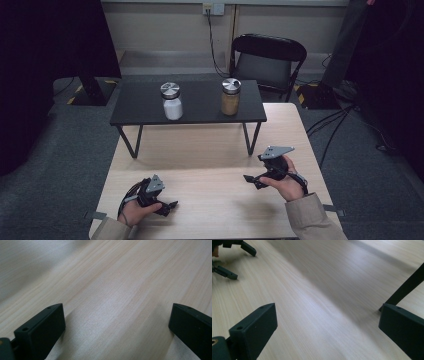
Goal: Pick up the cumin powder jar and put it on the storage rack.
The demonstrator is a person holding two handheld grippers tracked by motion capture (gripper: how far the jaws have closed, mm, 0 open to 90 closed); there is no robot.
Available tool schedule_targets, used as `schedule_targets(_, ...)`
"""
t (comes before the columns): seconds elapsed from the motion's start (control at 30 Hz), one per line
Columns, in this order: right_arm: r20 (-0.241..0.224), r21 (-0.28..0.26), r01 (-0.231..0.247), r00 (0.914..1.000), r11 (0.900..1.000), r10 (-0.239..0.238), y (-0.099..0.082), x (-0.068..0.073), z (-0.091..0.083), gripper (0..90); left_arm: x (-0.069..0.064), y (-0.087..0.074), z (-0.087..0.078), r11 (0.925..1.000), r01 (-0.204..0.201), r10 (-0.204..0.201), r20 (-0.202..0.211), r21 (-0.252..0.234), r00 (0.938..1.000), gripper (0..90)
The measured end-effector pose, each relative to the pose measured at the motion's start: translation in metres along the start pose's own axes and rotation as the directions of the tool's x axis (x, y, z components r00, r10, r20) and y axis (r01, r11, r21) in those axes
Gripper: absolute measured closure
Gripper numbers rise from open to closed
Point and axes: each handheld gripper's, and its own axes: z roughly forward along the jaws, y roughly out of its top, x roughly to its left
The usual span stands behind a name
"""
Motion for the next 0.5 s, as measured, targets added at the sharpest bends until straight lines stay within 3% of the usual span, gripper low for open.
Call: schedule_targets(0.5,0.008,0.009,-0.009,0.9999,0.9999,0.009,-0.019,0.001,0.006,0.9,0.0,0.0,0.0,1.0,0.001,-0.001,-0.001,-0.001,1.0,0.0)
